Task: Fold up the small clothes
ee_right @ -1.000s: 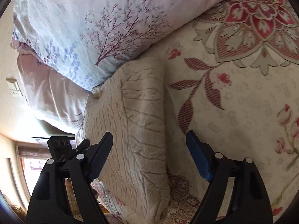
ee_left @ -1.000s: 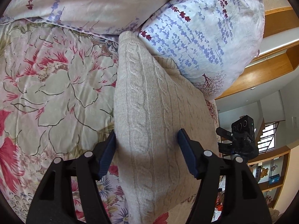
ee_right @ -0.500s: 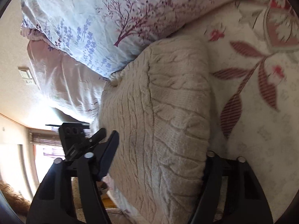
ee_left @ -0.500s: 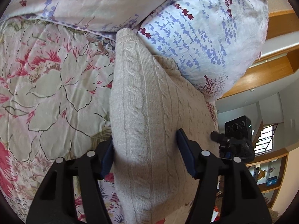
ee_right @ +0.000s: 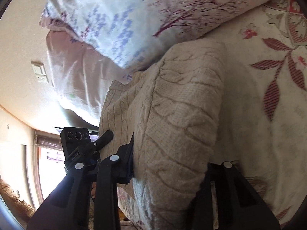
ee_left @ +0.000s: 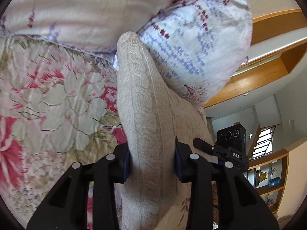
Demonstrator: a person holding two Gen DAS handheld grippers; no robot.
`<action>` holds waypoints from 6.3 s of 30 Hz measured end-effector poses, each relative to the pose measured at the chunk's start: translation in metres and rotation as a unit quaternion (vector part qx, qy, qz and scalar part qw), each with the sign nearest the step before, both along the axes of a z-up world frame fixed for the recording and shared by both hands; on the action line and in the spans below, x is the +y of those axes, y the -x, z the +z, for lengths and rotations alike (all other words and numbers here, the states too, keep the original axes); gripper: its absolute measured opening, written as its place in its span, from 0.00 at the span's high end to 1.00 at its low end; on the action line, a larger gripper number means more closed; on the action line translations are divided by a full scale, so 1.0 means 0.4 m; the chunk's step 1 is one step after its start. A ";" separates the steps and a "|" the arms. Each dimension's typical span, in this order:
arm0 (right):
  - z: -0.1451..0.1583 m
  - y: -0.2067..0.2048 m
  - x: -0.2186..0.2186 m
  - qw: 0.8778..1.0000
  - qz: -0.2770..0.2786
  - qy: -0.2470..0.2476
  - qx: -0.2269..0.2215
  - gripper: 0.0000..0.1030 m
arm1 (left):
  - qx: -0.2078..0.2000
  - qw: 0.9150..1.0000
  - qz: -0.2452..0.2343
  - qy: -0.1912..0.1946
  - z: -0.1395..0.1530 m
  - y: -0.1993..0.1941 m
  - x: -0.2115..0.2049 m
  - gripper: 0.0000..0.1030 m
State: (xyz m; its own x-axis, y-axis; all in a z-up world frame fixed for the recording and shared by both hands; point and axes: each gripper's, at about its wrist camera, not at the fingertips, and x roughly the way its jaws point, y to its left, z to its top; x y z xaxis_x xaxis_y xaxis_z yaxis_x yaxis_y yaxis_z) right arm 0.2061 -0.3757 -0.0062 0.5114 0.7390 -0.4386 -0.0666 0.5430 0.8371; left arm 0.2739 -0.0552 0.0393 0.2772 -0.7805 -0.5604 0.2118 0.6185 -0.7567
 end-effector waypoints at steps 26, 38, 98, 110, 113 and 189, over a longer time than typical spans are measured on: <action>-0.011 0.046 0.197 0.996 -0.050 0.067 -0.014 0.57 | -0.080 0.984 0.084 -0.135 0.003 0.150 0.336 0.52; -0.010 -0.019 0.283 0.961 -0.044 0.271 0.015 0.72 | -0.118 0.957 0.005 -0.264 0.006 0.139 0.197 0.56; -0.067 0.360 0.519 0.869 -0.103 0.474 -0.095 0.01 | -0.164 0.890 0.135 -0.403 -0.054 0.536 0.183 0.02; -0.099 0.346 0.521 0.871 -0.084 0.478 -0.082 0.01 | -0.132 0.890 0.135 -0.416 -0.101 0.530 0.170 0.02; -0.102 0.345 0.517 0.871 -0.084 0.477 -0.080 0.01 | -0.117 0.893 0.140 -0.411 -0.111 0.522 0.178 0.02; -0.111 0.354 0.516 0.870 -0.100 0.476 -0.083 0.01 | -0.110 0.900 0.137 -0.399 -0.125 0.513 0.186 0.02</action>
